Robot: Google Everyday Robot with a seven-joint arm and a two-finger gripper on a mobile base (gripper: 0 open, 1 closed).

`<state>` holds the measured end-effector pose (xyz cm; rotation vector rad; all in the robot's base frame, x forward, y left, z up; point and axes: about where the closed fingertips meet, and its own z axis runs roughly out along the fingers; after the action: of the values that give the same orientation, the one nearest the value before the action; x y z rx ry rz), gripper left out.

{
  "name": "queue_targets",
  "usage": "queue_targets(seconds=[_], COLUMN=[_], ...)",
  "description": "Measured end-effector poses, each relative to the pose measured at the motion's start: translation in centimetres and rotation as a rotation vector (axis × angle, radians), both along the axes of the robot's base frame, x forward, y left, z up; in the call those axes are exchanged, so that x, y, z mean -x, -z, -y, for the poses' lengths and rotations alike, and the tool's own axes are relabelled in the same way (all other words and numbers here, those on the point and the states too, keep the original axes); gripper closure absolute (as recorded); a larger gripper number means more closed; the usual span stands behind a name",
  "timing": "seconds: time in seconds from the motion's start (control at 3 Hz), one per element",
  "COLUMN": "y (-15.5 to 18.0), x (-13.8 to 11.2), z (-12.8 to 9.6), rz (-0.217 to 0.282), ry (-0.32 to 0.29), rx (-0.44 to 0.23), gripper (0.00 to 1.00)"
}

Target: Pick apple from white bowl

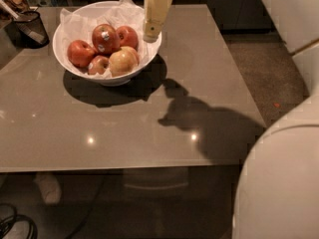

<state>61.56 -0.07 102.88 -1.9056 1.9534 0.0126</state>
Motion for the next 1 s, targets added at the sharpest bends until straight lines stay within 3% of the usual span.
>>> queue_targets(seconds=[0.33,0.67,1.0], y=[0.2,-0.1,0.0], x=[-1.0,-1.8,-2.5], z=[-0.9,-1.6,-2.4], rz=[-0.002,0.027,0.033], ry=[-0.014,-0.012,-0.014], rx=[-0.002,-0.024,-0.080], gripper=[0.15,0.00,0.00])
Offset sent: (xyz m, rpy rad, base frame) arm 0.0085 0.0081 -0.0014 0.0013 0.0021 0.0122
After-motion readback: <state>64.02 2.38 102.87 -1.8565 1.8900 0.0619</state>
